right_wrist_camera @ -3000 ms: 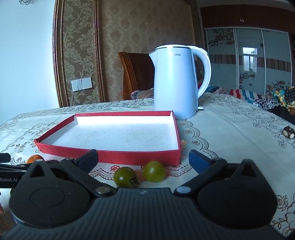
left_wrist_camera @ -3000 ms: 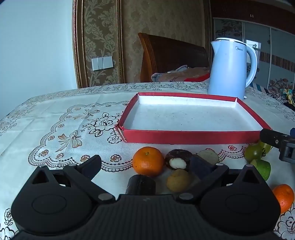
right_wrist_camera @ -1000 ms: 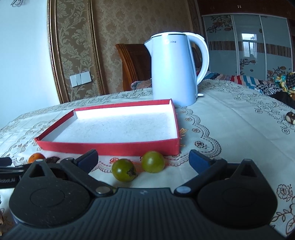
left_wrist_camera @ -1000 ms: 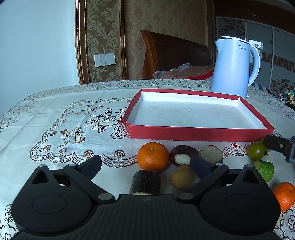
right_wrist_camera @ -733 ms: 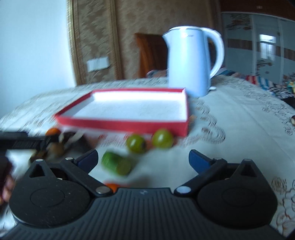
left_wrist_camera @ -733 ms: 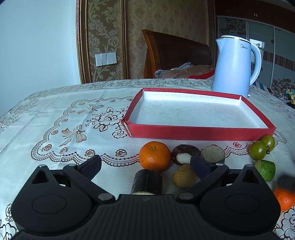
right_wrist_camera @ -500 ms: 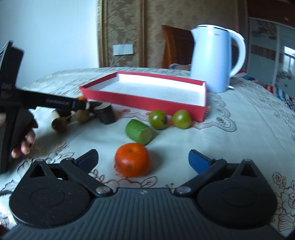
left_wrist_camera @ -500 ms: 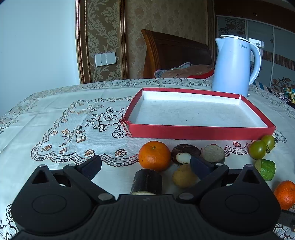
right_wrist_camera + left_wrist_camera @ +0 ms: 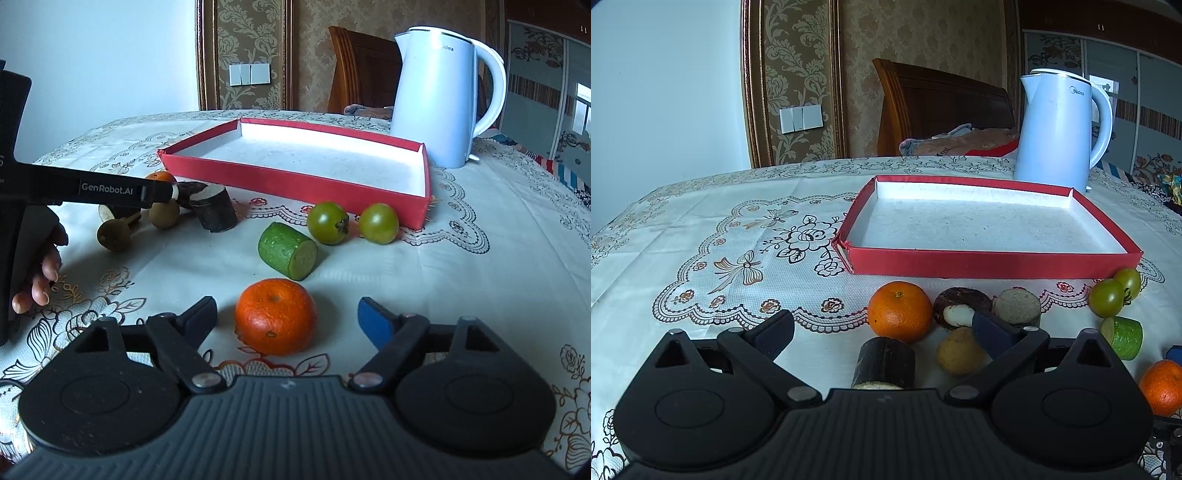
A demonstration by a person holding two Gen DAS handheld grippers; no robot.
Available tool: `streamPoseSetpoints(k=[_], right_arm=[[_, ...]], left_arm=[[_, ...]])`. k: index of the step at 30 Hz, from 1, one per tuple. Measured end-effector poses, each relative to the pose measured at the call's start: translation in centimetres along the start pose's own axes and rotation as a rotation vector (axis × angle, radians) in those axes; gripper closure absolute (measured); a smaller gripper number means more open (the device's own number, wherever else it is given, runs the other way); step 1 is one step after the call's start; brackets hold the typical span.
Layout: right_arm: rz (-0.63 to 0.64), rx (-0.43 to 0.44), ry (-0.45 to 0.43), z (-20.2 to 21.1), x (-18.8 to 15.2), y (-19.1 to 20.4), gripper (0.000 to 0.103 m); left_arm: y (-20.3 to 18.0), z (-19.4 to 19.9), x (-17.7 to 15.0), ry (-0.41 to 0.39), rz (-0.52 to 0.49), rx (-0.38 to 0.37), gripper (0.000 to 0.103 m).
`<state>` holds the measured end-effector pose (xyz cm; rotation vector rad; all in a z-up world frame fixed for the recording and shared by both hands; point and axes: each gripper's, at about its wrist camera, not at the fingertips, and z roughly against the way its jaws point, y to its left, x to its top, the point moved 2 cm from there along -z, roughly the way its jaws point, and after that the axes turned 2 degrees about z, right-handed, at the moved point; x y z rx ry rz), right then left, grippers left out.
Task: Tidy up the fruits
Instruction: 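Grasp the mandarin orange with the right gripper, then lift the mandarin with the right gripper while the left gripper grasps the brown kiwi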
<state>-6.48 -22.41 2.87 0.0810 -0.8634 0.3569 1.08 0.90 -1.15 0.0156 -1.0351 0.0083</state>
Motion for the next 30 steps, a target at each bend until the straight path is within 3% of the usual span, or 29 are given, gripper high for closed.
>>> streamPoseSetpoints(k=[5, 11, 13, 20, 25, 30], right_arm=[[0.001, 0.008, 0.000, -0.1, 0.0, 0.0, 0.027], [0.019, 0.034, -0.013, -0.1, 0.0, 0.3, 0.047], [0.023, 0.029, -0.024, 0.0, 0.0, 0.4, 0.061], [0.024, 0.031, -0.044, 0.2, -0.1, 0.2, 0.063], [-0.047, 0.013, -0.058, 0.3, -0.1, -1.1, 0.063], [-0.102, -0.025, -0.068, 0.2, -0.1, -2.8, 0.063]], left_arm=[[0.0, 0.0, 0.0, 0.000, 0.001, 0.000, 0.000], [0.0, -0.1, -0.1, 0.002, 0.008, -0.001, 0.000], [0.1, -0.1, -0.1, 0.003, 0.014, 0.000, 0.000], [1.6, 0.7, -0.2, -0.006, 0.057, 0.018, 0.000], [3.2, 1.6, -0.8, 0.019, 0.117, -0.065, 0.000], [2.1, 2.0, -1.2, 0.047, 0.064, -0.165, 0.000]])
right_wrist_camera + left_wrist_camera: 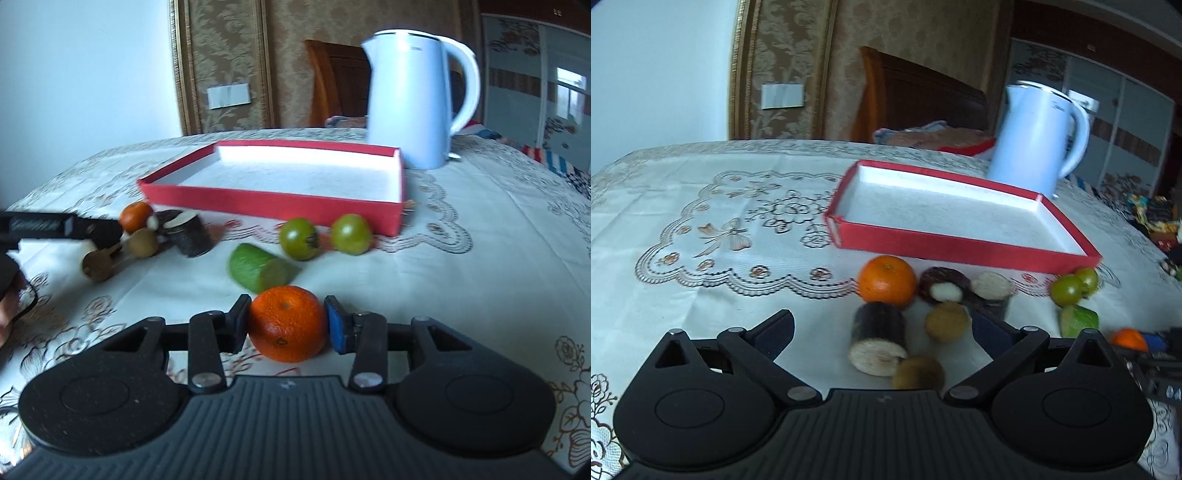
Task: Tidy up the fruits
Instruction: 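Lift the mandarin with the right gripper while the left gripper grasps the brown kiwi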
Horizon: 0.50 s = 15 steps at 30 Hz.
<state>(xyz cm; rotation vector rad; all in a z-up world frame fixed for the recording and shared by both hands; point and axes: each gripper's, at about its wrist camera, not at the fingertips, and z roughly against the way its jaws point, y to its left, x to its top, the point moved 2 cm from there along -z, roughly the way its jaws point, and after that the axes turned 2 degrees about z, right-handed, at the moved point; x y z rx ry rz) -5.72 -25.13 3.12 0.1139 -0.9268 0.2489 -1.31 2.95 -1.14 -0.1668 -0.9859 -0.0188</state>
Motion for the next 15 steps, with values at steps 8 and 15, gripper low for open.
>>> streamPoseSetpoints(k=[8, 15], right_arm=[[-0.005, 0.012, -0.001, -0.2, -0.1, 0.0, 0.063], [-0.026, 0.022, -0.001, -0.2, -0.1, -0.2, 0.063]], left_arm=[[-2.5, 0.7, -2.0, 0.043, -0.168, 0.030, 0.001], [-2.8, 0.1, -2.0, 0.081, -0.171, 0.050, 0.026]])
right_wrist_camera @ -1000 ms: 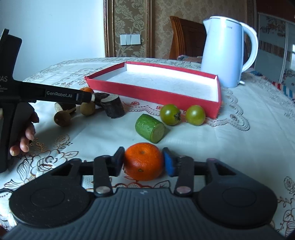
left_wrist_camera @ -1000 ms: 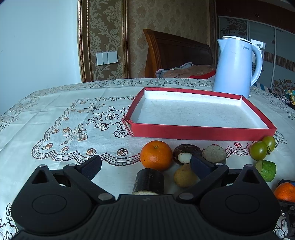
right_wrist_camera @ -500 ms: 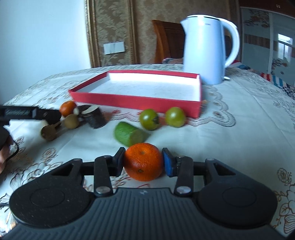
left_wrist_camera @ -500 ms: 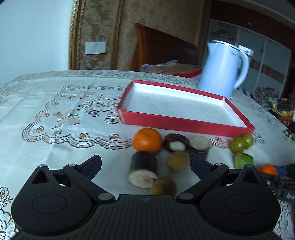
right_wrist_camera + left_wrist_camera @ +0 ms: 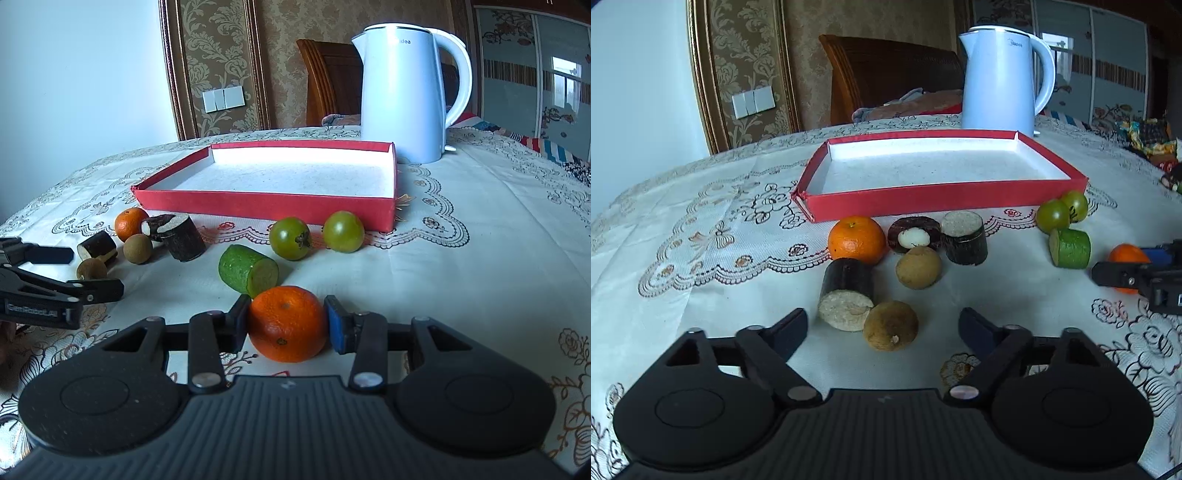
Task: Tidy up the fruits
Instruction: 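Lift the mandarin with the right gripper while the left gripper grasps the brown kiwi, then carry both fruits into the tray and open both grippers to release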
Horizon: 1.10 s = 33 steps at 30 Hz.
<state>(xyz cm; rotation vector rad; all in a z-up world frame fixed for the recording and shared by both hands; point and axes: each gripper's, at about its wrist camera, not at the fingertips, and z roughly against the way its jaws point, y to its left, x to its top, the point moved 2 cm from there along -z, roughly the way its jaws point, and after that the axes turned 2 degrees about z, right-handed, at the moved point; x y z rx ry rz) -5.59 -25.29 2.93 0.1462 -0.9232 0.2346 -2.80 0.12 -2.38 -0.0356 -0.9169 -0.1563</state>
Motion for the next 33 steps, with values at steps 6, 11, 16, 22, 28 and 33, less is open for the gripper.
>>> streamPoseSetpoints(k=[6, 11, 16, 22, 28, 33], right_arm=[[-0.008, 0.004, -0.002, 0.0, 0.0, -0.1, 0.063], [-0.012, 0.006, -0.002, -0.1, -0.1, -0.1, 0.063], [-0.014, 0.008, -0.002, -0.1, -0.1, -0.1, 0.062], [-0.018, 0.010, -0.003, -0.1, -0.1, -0.1, 0.062], [-0.010, 0.006, -0.002, -0.1, -0.1, 0.0, 0.062], [-0.007, 0.008, -0.014, 0.1, -0.1, 0.0, 0.063]], left_arm=[[0.7, 0.3, 0.0, 0.002, 0.069, 0.016, 0.043], [1.0, 1.1, -0.3, 0.008, 0.151, -0.018, 0.045], [0.1, 1.4, -0.4, 0.005, 0.131, -0.014, 0.045], [-0.5, 0.6, 0.1, 0.016, 0.108, 0.013, 0.069], [-0.5, 0.4, 0.0, 0.006, 0.099, 0.019, 0.073], [-0.4, 0.8, 0.0, -0.003, 0.108, -0.004, 0.073]])
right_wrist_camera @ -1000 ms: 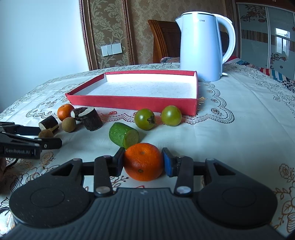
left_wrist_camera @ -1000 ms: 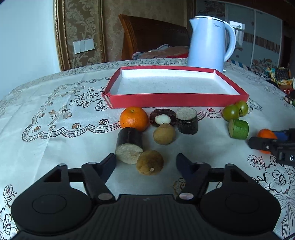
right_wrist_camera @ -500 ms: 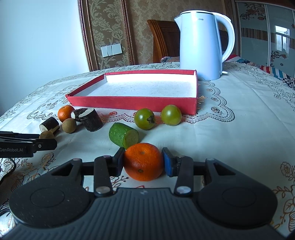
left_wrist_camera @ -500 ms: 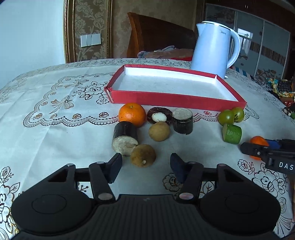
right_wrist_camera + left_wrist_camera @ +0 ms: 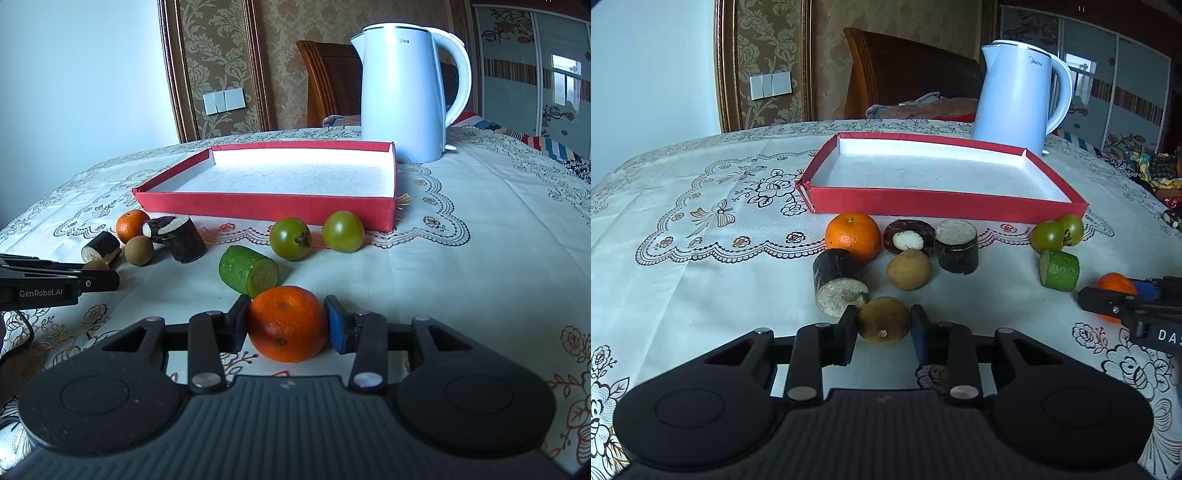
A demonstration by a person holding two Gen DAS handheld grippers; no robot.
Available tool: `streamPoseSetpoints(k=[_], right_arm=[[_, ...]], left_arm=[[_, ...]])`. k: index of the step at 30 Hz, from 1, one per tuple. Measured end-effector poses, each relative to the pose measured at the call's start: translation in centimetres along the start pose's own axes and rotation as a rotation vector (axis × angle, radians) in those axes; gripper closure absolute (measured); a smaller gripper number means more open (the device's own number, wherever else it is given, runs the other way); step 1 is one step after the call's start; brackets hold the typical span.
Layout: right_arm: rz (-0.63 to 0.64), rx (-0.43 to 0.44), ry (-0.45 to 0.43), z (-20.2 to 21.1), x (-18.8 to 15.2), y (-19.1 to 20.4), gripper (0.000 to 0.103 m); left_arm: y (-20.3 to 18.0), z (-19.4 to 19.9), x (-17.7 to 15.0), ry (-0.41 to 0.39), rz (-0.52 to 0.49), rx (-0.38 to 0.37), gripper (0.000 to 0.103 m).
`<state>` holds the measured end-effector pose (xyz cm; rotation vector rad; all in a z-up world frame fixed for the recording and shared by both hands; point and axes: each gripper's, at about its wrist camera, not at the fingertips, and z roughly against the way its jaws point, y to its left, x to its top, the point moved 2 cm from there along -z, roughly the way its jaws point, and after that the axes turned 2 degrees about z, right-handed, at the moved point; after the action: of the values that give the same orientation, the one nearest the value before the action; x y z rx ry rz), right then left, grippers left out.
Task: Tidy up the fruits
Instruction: 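Carry both fruits into the tray and open both grippers to release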
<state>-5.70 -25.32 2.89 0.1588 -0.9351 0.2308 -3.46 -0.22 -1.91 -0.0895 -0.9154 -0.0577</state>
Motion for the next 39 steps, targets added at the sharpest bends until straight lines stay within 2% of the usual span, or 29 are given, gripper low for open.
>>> streamPoseSetpoints(k=[11, 15, 22, 31, 35, 39], right_arm=[[0.014, -0.032, -0.040, 0.4, 0.7, 0.2, 0.063], [0.003, -0.039, -0.073, 0.5, 2.5, 0.1, 0.063], [0.044, -0.101, -0.146, -0.3, 6.2, 0.5, 0.063], [0.029, -0.144, -0.106, -5.1, 9.2, -0.2, 0.063], [0.032, -0.185, -0.086, -7.5, 9.9, -0.8, 0.063], [-0.004, -0.190, -0.042, -9.9, 10.5, -2.0, 0.063]], left_arm=[[-1.0, 0.1, 1.8, -0.024, -0.019, -0.008, 0.073], [-2.1, -0.5, 2.8, -0.044, -0.047, -0.001, 0.073], [-3.0, -1.8, 5.2, -0.048, -0.054, -0.011, 0.073], [-4.0, -5.2, 9.0, -0.066, -0.042, 0.030, 0.073], [-4.2, -7.2, 10.3, -0.049, -0.022, 0.040, 0.073], [-3.9, -9.2, 11.2, -0.032, -0.020, 0.068, 0.073]])
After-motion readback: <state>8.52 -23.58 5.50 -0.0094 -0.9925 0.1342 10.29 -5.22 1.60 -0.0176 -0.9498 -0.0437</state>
